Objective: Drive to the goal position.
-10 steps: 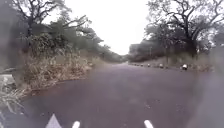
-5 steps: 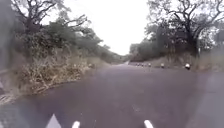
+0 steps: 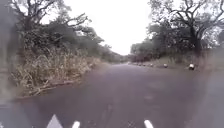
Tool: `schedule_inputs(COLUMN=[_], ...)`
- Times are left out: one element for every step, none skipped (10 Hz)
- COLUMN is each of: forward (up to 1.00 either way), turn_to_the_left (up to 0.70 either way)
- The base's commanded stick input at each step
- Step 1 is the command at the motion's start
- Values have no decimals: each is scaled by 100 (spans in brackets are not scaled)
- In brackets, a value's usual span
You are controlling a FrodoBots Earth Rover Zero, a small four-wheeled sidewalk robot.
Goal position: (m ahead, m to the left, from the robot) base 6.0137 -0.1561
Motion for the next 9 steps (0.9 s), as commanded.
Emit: schedule_inputs(forward=[70,70,70,70,70,70,70,70,70], turn_to_the_left=[0,0,0,0,0,0,0,0,0])
